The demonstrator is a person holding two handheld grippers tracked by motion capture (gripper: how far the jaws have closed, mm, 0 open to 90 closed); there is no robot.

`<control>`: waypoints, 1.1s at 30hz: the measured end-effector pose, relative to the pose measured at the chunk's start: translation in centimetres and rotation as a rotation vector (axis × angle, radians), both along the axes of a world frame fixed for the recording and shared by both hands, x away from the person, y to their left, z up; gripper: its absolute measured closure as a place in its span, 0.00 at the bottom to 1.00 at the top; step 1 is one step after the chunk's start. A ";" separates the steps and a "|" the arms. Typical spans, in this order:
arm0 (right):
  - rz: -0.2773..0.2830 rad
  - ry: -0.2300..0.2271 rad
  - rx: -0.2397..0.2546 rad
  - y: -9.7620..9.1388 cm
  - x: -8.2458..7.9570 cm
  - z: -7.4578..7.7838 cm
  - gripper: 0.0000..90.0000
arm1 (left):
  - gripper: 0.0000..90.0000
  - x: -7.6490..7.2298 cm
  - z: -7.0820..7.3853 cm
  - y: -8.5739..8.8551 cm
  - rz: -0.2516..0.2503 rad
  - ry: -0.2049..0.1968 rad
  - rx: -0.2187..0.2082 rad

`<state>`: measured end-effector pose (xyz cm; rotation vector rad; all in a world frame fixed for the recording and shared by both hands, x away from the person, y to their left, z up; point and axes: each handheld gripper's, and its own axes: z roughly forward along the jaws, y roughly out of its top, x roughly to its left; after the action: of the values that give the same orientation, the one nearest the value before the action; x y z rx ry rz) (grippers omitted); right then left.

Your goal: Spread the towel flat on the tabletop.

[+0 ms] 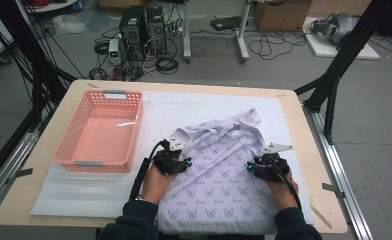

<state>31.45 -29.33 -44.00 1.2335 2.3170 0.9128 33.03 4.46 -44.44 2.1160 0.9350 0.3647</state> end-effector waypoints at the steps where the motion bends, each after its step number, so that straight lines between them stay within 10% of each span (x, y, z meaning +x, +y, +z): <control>1: 0.007 0.003 0.007 -0.1 0.0 0.0 0.89 | 0.94 -0.2 0.1 -0.2 -0.011 -0.008 0.018; 9: 0.049 0.038 0.050 -1.1 -1.9 0.1 0.97 | 0.95 -2.7 0.2 1.4 -0.027 0.022 -0.037; 25: 0.145 0.072 0.051 -3.8 -10.5 1.4 0.96 | 0.95 -9.3 0.6 3.3 -0.153 0.041 -0.099; 33: 0.073 -0.050 0.056 -3.3 -8.0 3.0 0.63 | 0.51 -5.9 1.5 3.0 -0.054 0.011 -0.153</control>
<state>23.41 -32.67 -41.05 1.1409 2.3253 1.0282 27.12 7.42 -42.91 2.0008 0.8823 0.2466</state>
